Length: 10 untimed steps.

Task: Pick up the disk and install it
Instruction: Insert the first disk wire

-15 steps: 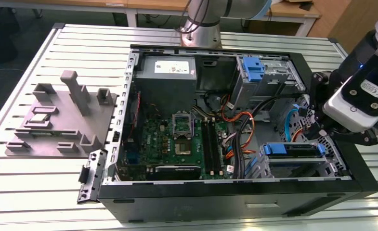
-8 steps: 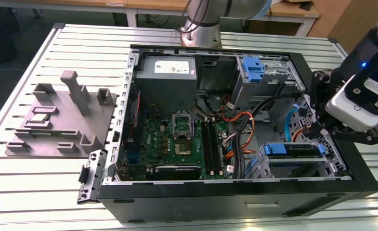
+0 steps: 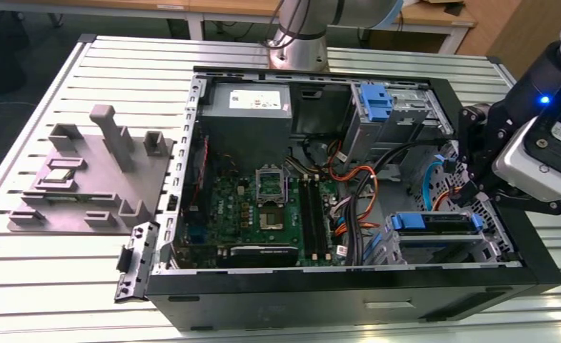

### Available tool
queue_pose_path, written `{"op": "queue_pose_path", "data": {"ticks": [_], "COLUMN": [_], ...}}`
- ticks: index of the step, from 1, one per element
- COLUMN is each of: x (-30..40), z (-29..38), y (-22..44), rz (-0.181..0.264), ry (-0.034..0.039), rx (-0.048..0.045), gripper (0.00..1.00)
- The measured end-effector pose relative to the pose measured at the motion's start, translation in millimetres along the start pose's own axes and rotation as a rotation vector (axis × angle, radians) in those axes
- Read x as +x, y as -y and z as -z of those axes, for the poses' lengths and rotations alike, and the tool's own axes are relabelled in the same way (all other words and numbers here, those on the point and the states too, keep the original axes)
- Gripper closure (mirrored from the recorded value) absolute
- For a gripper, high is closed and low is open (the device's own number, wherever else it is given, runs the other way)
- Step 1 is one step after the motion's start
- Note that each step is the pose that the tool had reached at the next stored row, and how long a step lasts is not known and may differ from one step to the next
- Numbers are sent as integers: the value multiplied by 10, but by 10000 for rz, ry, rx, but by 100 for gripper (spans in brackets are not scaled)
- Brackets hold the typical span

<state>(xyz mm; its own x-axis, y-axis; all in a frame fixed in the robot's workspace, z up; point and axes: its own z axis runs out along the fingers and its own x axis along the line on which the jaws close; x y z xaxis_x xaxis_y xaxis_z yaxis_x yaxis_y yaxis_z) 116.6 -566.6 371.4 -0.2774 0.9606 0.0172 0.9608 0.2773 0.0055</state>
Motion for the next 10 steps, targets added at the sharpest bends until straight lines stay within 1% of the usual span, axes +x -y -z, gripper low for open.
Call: {"op": "queue_pose_path", "data": {"ticks": [10], "x": [0], "z": [0], "y": [-2], "rz": [16], "ry": [0], "rx": [0], "gripper": [90]}}
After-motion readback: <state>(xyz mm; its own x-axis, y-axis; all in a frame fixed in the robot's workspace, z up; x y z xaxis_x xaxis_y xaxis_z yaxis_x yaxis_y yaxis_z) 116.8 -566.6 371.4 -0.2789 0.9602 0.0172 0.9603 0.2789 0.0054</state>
